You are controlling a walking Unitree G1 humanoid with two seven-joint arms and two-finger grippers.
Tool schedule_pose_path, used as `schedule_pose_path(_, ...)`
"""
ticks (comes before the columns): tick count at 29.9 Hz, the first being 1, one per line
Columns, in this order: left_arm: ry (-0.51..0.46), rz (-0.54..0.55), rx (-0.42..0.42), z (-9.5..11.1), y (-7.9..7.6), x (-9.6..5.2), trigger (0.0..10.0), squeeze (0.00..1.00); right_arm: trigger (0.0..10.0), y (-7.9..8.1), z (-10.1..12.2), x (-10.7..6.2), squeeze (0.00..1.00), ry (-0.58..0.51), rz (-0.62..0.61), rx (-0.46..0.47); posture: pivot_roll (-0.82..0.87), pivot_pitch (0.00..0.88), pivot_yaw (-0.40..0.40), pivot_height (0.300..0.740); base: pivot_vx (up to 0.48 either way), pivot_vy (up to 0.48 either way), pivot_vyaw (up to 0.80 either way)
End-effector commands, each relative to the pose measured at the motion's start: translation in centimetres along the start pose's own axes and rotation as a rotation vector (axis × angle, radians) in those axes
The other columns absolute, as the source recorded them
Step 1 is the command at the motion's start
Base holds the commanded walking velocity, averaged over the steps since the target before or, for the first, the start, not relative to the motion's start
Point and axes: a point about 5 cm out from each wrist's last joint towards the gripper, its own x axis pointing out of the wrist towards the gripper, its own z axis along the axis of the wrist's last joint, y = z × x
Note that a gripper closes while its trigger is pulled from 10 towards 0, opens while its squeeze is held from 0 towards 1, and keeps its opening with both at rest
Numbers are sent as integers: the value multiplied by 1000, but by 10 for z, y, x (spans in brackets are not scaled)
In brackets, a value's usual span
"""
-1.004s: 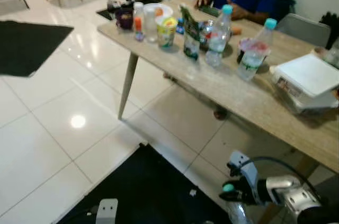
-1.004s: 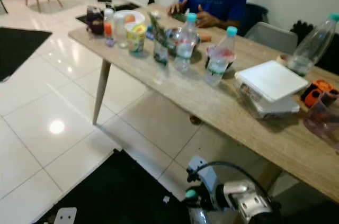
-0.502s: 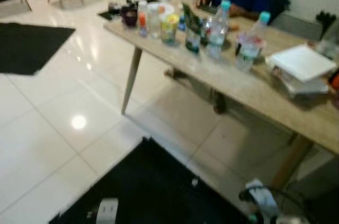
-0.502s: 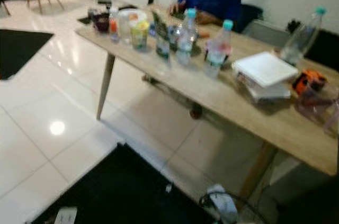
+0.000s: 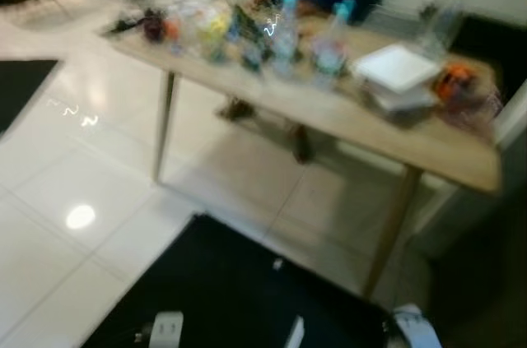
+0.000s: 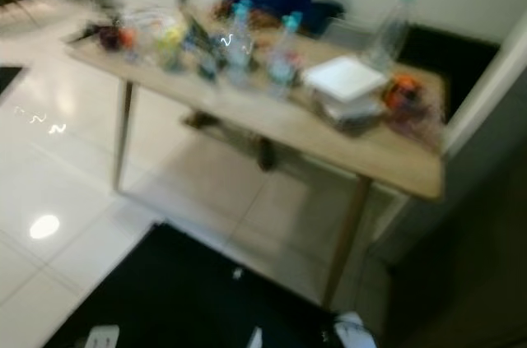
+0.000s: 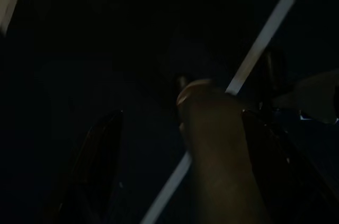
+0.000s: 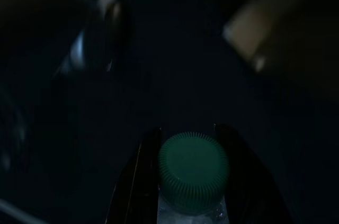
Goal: Restocking fridge
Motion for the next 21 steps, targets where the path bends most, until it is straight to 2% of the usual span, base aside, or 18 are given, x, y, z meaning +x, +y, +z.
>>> schedule_pose_path(1, -1, 5, 3, 2, 2, 0, 10000, 0, 10000, 2, -2, 1, 0, 13, -10, 6, -78, 0, -46, 740, 0, 0, -775)
schedule_pose_path(13, 5, 12, 10, 2, 8, 0, 10000, 0, 10000, 15, -12, 4, 0, 66, 13, -1, -76, 0, -54, 740, 0, 0, -775)
schedule_pose_path(21, 14, 12, 26, -1, 11, -1, 10000, 0, 10000, 19, -3, 6, 0, 59, -12, 7, -61, 0, -49, 740, 0, 0, -775)
